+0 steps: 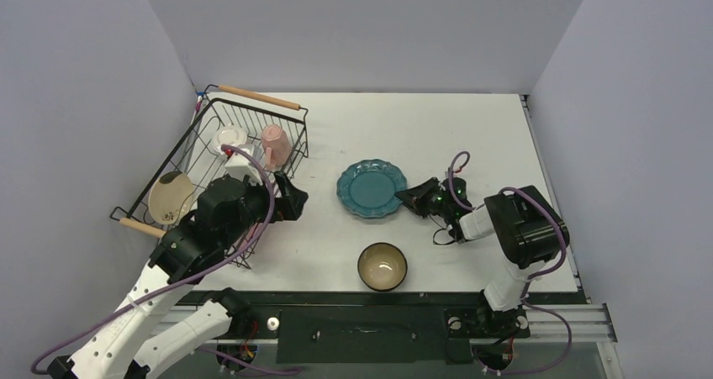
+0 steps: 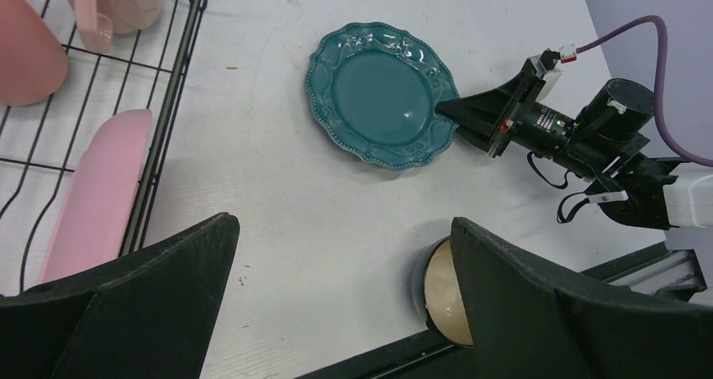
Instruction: Load the mixed dishes into the dish rack
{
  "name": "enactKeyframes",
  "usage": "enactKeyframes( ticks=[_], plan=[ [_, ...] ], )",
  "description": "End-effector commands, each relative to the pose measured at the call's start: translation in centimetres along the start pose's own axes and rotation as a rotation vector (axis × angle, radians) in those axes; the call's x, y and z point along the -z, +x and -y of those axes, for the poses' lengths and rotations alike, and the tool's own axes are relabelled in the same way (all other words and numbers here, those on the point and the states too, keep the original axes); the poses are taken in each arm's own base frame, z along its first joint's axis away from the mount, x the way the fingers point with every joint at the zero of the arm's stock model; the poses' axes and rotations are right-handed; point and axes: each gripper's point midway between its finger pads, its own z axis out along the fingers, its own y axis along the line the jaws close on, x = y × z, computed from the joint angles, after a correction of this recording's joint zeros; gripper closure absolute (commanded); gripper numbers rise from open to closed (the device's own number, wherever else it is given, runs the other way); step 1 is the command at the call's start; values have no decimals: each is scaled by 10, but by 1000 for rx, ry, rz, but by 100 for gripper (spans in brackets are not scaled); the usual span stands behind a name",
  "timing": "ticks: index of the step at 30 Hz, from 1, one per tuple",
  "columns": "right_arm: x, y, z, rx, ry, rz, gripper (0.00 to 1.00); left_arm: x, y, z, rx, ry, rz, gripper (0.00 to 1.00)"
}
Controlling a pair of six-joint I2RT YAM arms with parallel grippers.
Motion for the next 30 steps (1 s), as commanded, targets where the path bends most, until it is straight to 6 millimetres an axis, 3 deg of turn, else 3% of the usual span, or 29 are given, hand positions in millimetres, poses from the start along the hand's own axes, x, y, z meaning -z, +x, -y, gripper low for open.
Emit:
enactKeyframes(
  ticks=[1, 10, 14, 19, 20, 21, 22, 23, 30],
  plan=[
    [26, -8, -83, 44, -281, 2, 100, -6, -15, 29, 65, 104, 15, 3],
    [56, 1, -119, 13, -446, -56, 100, -30, 2, 61, 147, 210, -103, 3],
    [73, 6, -138, -4, -526, -80, 100, -42, 4, 65, 179, 200, -134, 3],
    [95, 15, -160, -1, -602, -115, 100, -55, -7, 54, 305, 150, -135, 3],
    [100, 19, -166, 4, -616, -124, 100, -56, -8, 59, 338, 188, -147, 3],
    [103, 21, -170, 11, -625, -133, 100, -60, -9, 51, 369, 181, -147, 3],
    [108, 25, -175, 19, -634, -144, 100, -60, -13, 59, 401, 239, -155, 1],
    [110, 28, -179, 30, -643, -149, 100, -64, -14, 51, 427, 242, -152, 1],
    [127, 64, -212, 123, -682, -219, 100, -66, -27, 70, 471, 411, -178, 13]
  ],
)
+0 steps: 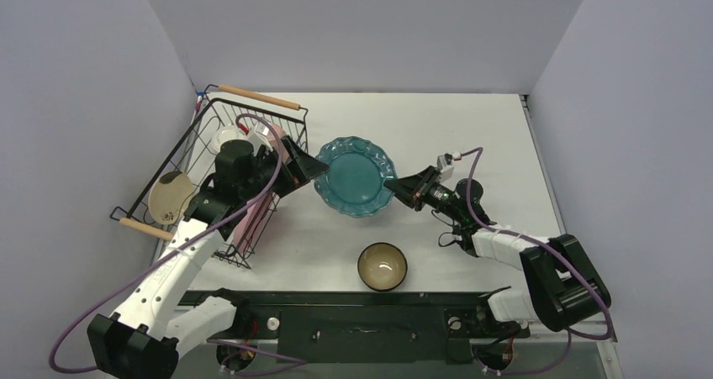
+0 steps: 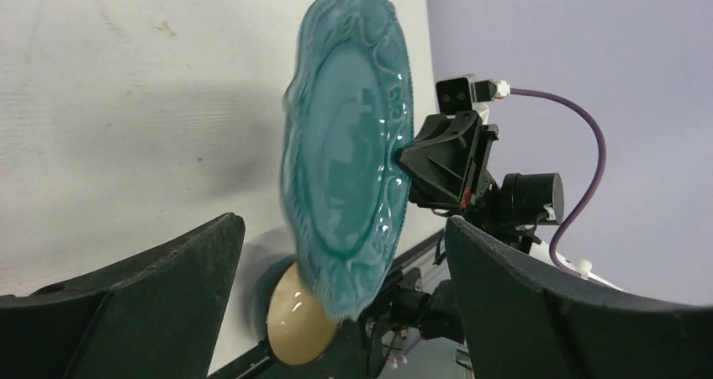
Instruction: Load the mixed dishes into the dish rack
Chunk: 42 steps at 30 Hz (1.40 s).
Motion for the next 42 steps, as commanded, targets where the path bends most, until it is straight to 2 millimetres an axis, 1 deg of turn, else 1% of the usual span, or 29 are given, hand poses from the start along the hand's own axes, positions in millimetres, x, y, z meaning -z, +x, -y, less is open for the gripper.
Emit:
enactKeyframes(
  ticks=[1, 3, 6, 8, 9, 10, 12, 13, 14, 15, 16, 17, 18, 20, 22, 25, 26, 27, 28, 31, 32, 33, 34, 35, 36, 38, 41, 42],
  plan=[
    [0, 31, -92, 160, -249, -94, 100, 1, -2, 35, 2, 160, -45, 15],
    [-1, 37, -101, 169, -263, -107, 100, 1, -3, 30, -4, 126, -38, 19],
    [-2, 43, -110, 177, -280, -120, 100, 5, -4, 28, -27, 119, -20, 23],
    [-1, 45, -115, 183, -289, -126, 100, 8, -4, 28, -40, 117, -16, 29],
    [-1, 47, -115, 189, -291, -130, 100, 10, -4, 27, -44, 110, -19, 34],
    [-1, 47, -117, 194, -293, -134, 100, 12, -5, 29, -62, 112, -14, 36],
    [-2, 49, -117, 212, -284, -140, 100, 16, -6, 31, -89, 113, -12, 44],
    [-2, 52, -115, 227, -272, -146, 100, 19, -5, 32, -106, 118, -15, 49],
    [-3, 52, -117, 237, -272, -148, 100, 21, -5, 34, -116, 123, -14, 52],
    [-5, 55, -115, 248, -260, -156, 100, 22, -3, 34, -128, 125, -20, 56],
    [-5, 56, -118, 260, -264, -156, 100, 24, -4, 35, -136, 128, -21, 59],
    [-6, 59, -117, 270, -258, -163, 100, 25, -2, 35, -151, 127, -30, 63],
    [-7, 59, -120, 284, -263, -161, 100, 27, -2, 37, -161, 133, -31, 65],
    [-8, 61, -122, 296, -266, -166, 100, 30, -1, 40, -190, 141, -46, 73],
    [-10, 64, -125, 310, -272, -173, 100, 32, 0, 42, -226, 147, -65, 88],
    [-12, 69, -129, 340, -273, -190, 100, 39, -5, 45, -301, 125, -64, 99],
    [-13, 70, -128, 360, -269, -189, 100, 42, -6, 43, -315, 110, -63, 100],
    [-15, 69, -125, 362, -240, -192, 98, 47, -10, 49, -360, 124, -43, 100],
    [-16, 69, -123, 390, -229, -188, 92, 51, -12, 51, -377, 121, -33, 100],
    [-22, 72, -116, 437, -162, -201, 83, 70, -26, 64, -471, 141, 52, 100],
    [-23, 75, -111, 459, -135, -212, 76, 73, -29, 65, -490, 135, 74, 100],
    [-25, 75, -115, 476, -135, -209, 72, 81, -33, 71, -525, 145, 103, 100],
    [-27, 78, -110, 495, -114, -222, 64, 85, -35, 71, -539, 135, 116, 100],
    [-29, 77, -115, 508, -118, -217, 60, 93, -39, 76, -571, 140, 138, 100],
    [-31, 80, -112, 519, -106, -228, 54, 96, -41, 74, -585, 120, 143, 100],
    [-37, 78, -120, 531, -114, -224, 46, 107, -48, 80, -609, 103, 172, 100],
    [-45, 79, -128, 555, -124, -232, 38, 122, -62, 82, -645, 51, 241, 100],
    [-47, 78, -129, 561, -106, -239, 37, 132, -73, 82, -678, 10, 287, 100]
  ],
)
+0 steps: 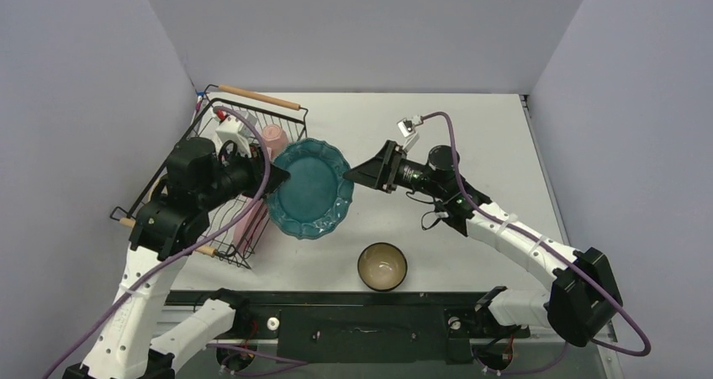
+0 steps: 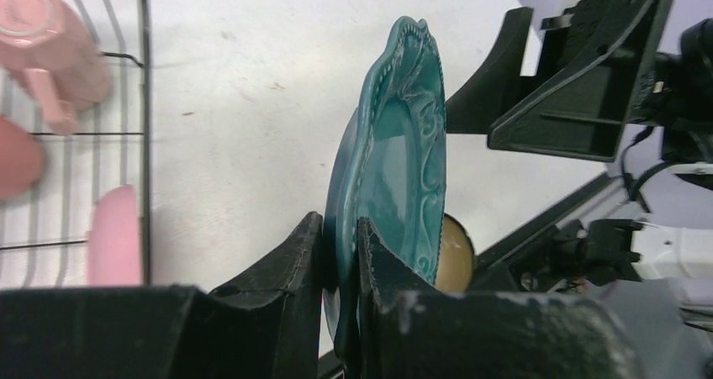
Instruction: Load the mixed dishes into the dish rack
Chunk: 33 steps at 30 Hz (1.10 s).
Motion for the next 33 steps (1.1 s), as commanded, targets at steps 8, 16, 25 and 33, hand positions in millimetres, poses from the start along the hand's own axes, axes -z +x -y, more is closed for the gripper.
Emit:
enactKeyframes(
  ticks=[8, 16, 25, 33],
  plan=[
    [10, -41, 15, 128, 141, 30, 33, 116, -112, -37, -390, -460, 395, 100],
    [39, -40, 54, 81, 214, 35, 33, 150, -135, -92, -648, -868, 345, 100],
    [47, -24, 77, 47, 263, 4, 33, 104, -108, -150, -777, -1005, 166, 100],
    [48, -11, 92, 13, 276, -20, 33, 75, -56, -188, -742, -999, 55, 100]
  ],
)
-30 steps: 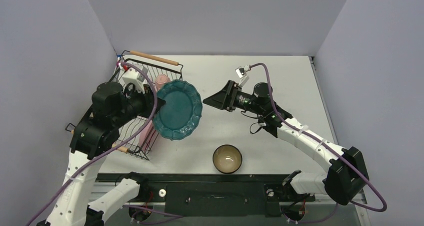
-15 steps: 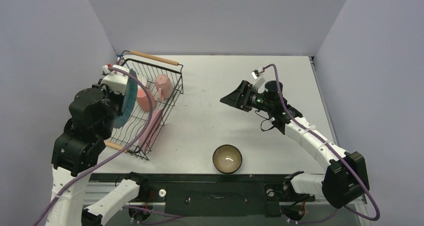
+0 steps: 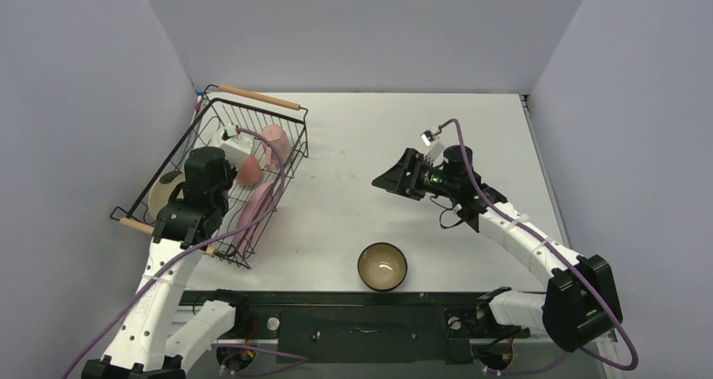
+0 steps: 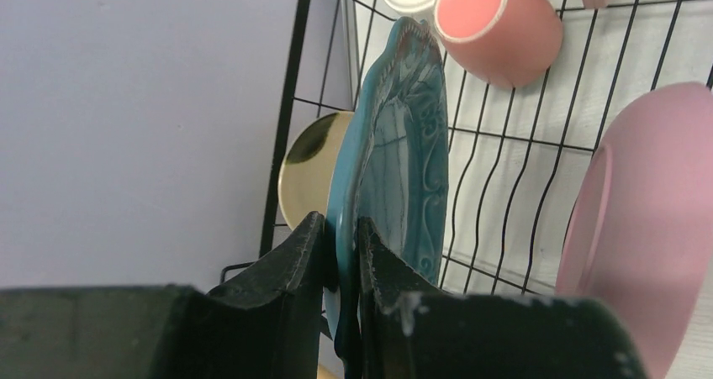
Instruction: Load the mixed dishes into the dish rack
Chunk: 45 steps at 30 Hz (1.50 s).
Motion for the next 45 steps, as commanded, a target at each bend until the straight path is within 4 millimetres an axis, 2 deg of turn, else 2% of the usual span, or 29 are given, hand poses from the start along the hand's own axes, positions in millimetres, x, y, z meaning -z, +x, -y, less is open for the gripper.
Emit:
enactKeyframes(
  ticks=[1, 5, 9, 17, 25, 30, 36, 39, 41, 43, 45],
  plan=[
    [2, -1, -4, 28, -39, 10, 33, 2, -24, -24, 97, -126, 168, 100],
    [0, 0, -2, 24, -41, 7, 33, -6, -1, -9, 55, -133, 165, 100],
    [-2, 1, -1, 19, -54, -1, 33, -9, 10, -3, 25, -139, 156, 100],
    [-7, 6, 2, 9, -66, -27, 33, -16, 13, 12, 39, -82, 131, 100],
    [-13, 8, 7, -16, -71, -35, 34, -24, -5, 28, 25, 62, 147, 100],
    [-15, 7, 7, -23, -80, -38, 34, -36, 7, 43, 6, 110, 81, 100],
    [-18, 6, 10, -30, -82, -48, 34, -37, 16, 35, -21, 51, 58, 100],
    [-22, 5, 11, -40, -90, -53, 34, -38, 20, 39, -16, 55, 55, 100],
    [-23, 4, 9, -46, -97, -52, 34, -39, 23, 42, -10, 55, 59, 94],
    [-23, 3, 9, -45, -99, -51, 34, -40, 26, 42, -8, 43, 60, 78],
    [-24, 2, 9, -45, -99, -49, 34, -41, 29, 42, -9, 31, 51, 73]
  ],
)
